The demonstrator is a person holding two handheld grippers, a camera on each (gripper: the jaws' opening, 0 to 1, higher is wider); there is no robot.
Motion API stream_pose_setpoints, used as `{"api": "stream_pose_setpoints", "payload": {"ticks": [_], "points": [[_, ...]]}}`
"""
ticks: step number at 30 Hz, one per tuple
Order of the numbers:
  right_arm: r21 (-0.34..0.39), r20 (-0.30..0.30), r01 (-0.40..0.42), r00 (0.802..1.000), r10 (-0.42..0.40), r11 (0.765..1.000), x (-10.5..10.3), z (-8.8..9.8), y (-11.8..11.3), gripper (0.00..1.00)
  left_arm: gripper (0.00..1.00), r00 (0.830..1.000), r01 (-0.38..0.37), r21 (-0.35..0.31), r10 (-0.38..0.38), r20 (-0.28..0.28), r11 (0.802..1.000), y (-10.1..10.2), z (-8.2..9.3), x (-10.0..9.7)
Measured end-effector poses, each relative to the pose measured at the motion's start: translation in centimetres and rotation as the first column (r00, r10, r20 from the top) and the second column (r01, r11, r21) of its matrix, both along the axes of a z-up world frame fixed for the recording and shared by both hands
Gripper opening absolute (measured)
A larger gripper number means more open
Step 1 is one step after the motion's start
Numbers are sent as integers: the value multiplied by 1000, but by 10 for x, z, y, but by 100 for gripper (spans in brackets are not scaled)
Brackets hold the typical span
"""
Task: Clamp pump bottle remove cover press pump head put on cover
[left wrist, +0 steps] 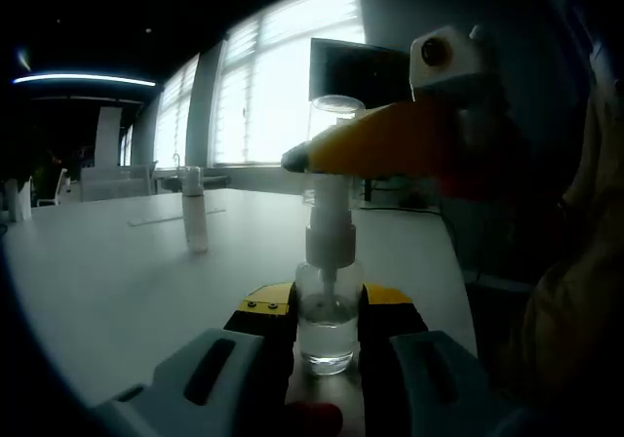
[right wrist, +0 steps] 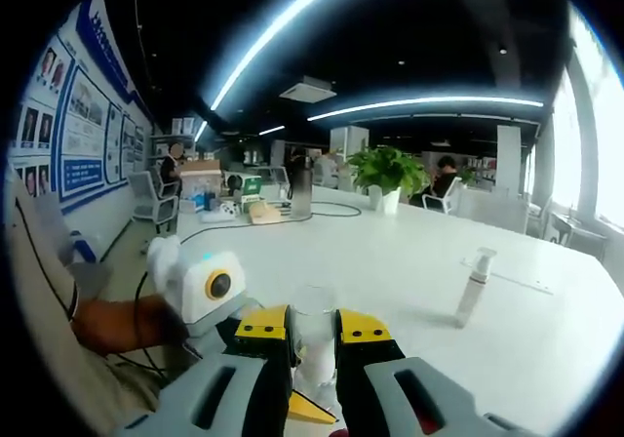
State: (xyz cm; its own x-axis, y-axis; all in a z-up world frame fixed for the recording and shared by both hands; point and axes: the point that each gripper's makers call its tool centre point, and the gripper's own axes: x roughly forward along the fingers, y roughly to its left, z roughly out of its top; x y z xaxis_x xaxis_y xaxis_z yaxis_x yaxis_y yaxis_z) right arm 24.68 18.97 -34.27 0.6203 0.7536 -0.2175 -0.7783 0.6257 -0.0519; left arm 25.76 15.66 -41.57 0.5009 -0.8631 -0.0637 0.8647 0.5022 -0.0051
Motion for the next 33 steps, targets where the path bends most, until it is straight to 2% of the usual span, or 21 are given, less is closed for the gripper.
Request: {"api": "stream_pose_setpoints", "payload": {"ticks": [24,33], "points": [[3,-18,14,1000,-14,1000,2,-10,-3,12,15,1000,0,0,0,-1,1000,0,0,0],[-1,-27,16,1000,-16,1000,2,-19,-3,12,15,1000,-1,-1,1,0,1000,0,0,-1]]}}
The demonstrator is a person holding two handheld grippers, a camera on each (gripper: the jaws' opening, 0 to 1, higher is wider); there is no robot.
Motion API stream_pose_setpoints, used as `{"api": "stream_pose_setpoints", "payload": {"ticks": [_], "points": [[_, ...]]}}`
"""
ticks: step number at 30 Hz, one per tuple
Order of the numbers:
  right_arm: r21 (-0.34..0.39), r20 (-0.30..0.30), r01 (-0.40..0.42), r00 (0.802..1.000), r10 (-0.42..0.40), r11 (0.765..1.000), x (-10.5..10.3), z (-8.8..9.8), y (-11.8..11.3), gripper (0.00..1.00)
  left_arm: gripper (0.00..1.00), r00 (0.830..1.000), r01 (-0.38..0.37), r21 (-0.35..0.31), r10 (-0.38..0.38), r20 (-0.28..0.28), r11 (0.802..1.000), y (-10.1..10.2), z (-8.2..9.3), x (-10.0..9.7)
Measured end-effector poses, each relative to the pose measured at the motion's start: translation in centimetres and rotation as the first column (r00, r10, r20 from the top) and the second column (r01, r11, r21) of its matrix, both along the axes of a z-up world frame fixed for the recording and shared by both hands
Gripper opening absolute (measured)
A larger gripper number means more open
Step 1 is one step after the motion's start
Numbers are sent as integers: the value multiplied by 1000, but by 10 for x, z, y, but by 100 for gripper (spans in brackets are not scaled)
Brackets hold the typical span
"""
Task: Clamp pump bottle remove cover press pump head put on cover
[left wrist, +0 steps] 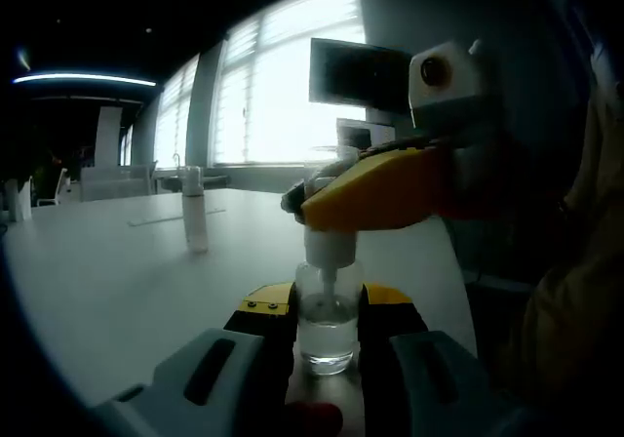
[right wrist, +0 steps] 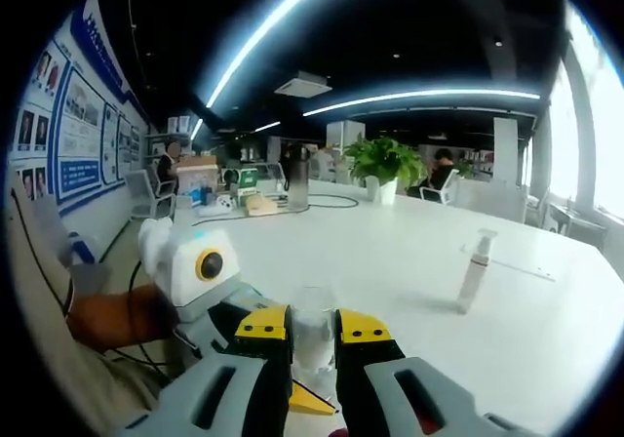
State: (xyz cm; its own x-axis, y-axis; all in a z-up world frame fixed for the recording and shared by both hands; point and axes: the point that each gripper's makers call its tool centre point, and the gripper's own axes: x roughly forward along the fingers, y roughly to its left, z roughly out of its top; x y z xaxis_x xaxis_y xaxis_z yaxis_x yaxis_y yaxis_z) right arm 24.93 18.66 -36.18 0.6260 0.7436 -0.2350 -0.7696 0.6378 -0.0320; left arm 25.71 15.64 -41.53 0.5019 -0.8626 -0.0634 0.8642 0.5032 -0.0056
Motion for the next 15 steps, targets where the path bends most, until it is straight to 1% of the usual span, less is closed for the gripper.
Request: {"api": "stream_pose_setpoints", "payload": {"ticks": [15], "points": [[21,5,-3,1000,3,1000,-2,0,0,12,15,1000,0,-1,0,-1,1000,0,0,0]]}}
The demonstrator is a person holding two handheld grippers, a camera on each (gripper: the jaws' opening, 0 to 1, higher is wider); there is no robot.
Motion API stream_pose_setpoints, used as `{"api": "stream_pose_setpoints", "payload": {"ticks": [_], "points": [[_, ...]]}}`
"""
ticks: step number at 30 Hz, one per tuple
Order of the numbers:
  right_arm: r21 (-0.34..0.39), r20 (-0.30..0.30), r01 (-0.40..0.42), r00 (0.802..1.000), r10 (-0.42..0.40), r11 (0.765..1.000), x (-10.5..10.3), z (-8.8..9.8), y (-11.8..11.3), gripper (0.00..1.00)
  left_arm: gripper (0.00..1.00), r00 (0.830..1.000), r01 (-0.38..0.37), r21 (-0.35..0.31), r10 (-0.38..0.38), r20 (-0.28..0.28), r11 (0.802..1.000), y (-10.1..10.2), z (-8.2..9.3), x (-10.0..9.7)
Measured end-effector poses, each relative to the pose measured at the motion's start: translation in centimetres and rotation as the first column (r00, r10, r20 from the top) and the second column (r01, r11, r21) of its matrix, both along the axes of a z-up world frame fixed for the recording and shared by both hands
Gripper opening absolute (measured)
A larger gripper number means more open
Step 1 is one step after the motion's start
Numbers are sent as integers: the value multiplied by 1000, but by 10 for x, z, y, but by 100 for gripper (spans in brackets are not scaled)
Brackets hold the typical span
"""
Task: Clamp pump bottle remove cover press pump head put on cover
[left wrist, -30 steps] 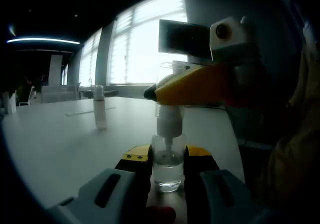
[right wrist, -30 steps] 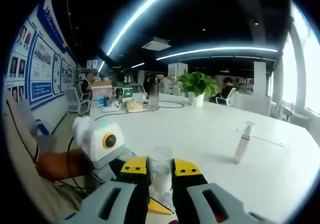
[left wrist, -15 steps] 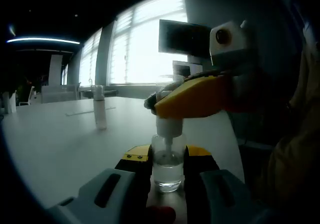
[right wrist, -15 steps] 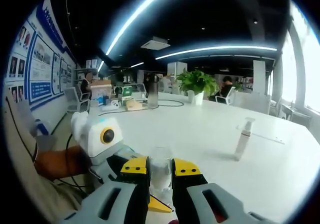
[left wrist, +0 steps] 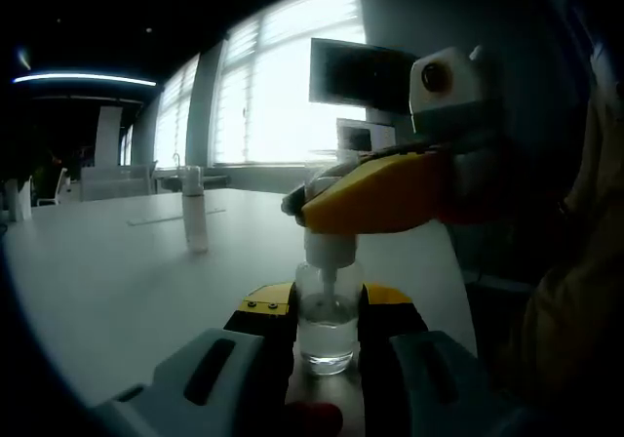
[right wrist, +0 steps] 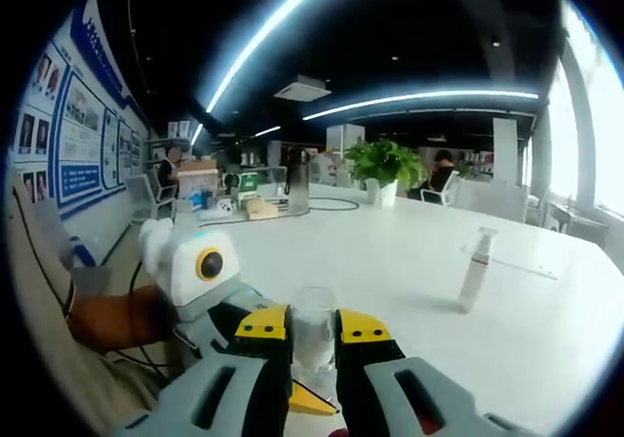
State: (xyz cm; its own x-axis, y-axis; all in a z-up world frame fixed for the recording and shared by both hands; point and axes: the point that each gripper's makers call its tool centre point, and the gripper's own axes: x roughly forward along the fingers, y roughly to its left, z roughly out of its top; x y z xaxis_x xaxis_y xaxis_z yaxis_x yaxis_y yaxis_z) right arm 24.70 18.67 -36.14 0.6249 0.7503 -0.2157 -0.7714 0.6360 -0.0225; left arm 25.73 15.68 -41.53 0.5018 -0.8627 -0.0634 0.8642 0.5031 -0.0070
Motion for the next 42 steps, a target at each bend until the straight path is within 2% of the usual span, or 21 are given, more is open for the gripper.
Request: {"api": "stream_pose_setpoints", "payload": {"ticks": [18,25,42], "points": [[-10,11,-5,1000,5,1000,1,-1,0,12,15,1000,0,-1,0,-1,1000,0,0,0],[-10,35,-9,999,10,1000,1,3,2,18,15,1000,-1,0,1,0,1000,1,0,1],[39,85,15,996,-18,999,2,29,-1,19,15,1000,0,1,0,1,1000,-1,0,-1]]}}
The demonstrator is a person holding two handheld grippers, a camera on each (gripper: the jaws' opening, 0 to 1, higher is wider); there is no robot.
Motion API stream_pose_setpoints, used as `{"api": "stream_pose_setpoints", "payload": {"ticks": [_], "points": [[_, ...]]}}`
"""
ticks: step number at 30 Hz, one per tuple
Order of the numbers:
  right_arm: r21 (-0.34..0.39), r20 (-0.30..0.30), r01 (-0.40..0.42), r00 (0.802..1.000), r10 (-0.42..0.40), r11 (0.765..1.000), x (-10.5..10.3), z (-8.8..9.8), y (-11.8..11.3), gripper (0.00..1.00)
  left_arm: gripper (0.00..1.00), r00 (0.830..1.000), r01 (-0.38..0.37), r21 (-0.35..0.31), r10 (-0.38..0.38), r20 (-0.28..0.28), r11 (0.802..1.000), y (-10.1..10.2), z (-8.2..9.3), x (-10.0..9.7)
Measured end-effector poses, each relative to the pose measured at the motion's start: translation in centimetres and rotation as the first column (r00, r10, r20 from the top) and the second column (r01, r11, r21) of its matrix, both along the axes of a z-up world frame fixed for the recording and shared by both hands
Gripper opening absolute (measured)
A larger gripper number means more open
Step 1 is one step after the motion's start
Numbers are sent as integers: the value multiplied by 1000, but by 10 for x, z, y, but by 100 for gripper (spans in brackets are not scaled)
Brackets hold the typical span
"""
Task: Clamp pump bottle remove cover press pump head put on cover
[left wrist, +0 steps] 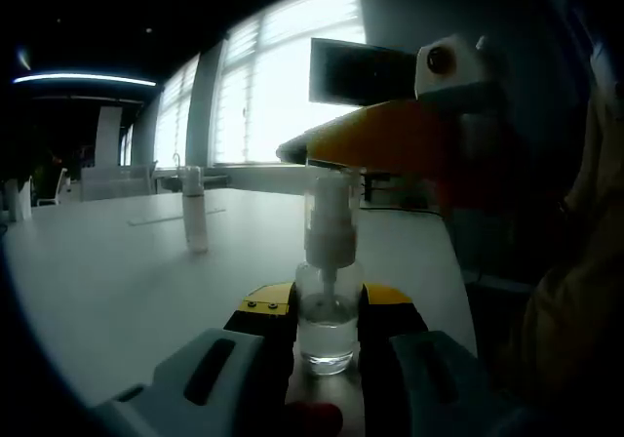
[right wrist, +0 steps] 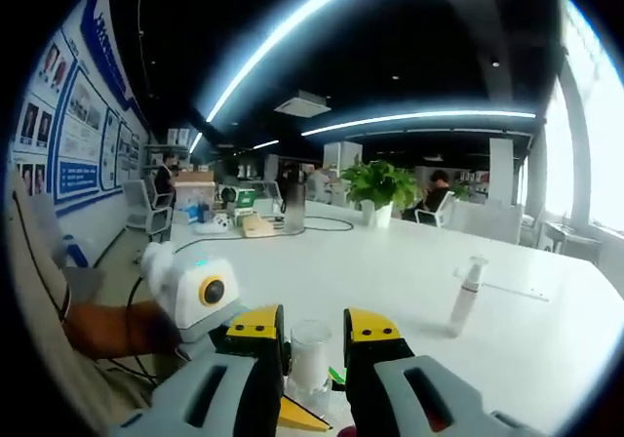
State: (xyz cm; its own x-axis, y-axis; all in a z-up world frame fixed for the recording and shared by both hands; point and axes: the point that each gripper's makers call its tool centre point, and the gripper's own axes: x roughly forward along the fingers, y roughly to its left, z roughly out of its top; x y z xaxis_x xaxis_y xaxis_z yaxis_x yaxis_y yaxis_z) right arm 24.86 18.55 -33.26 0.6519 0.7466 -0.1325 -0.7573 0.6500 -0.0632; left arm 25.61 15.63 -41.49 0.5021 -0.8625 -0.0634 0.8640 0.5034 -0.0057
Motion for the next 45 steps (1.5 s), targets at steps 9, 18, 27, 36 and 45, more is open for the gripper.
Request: {"api": "stream_pose_setpoints", "payload": {"ticks": [9,18,27,36,45], "points": [[20,36,19,999,-20,1000,0,18,-6,19,15,1000,0,0,0,0,1000,1,0,1],[47,65,35,997,-38,998,1,31,-14,19,15,1000,0,0,0,-1,1000,1,0,0],[80,89,67,993,-74,995,4,45,-28,19,15,1000,0,-1,0,-1,1000,1,0,1],[89,102,104,988,-113,991,7,53,-43,19,15,1000,0,-1,0,-2,1000,1,0,1],[99,101,144,983,-153,985,13,54,-59,18,15,1000,0,-1,0,-2,1000,1,-1,1]]}}
